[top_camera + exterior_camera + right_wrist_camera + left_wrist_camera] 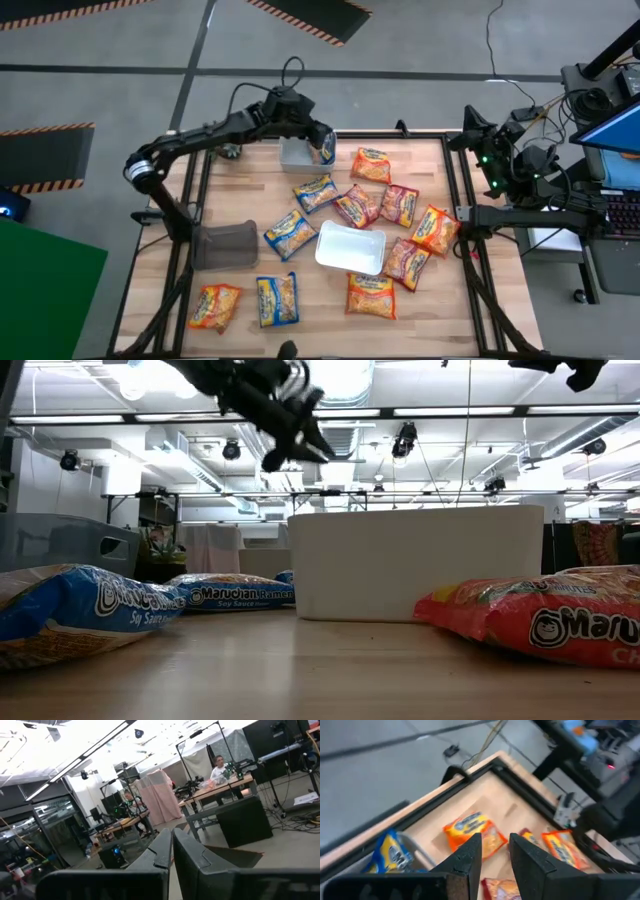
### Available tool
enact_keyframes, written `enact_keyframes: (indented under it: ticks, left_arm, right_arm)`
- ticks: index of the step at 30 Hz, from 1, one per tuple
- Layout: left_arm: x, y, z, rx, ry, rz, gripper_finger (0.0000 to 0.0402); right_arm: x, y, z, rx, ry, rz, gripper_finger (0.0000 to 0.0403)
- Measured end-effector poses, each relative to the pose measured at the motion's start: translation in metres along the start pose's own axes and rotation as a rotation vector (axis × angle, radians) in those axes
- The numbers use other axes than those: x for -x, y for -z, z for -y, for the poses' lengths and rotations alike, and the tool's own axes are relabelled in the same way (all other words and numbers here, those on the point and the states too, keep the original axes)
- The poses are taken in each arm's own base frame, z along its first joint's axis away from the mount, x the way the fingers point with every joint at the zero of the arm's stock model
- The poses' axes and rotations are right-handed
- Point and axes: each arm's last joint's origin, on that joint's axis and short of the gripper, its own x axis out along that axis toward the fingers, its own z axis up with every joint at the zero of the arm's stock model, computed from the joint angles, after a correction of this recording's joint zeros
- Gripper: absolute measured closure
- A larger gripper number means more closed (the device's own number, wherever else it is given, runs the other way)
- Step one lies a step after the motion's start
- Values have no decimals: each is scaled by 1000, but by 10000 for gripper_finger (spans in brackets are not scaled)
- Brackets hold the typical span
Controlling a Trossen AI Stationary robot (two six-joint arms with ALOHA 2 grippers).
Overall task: Sort Maruchan noodles
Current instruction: Put the orange noodle pack into the white bin
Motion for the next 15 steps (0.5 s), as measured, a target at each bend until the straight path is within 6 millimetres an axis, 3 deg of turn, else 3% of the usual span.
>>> enact_keyframes:
  ticks: [7,15]
  left_arm:
    - [53,-17,40,-132,98,107,319]
    - [100,-29,58,-153,150,219,319]
  right_arm:
    - [-4,3,-7,-209,-101,-28,394]
    - [-33,48,-44,-153,-130,-216,394]
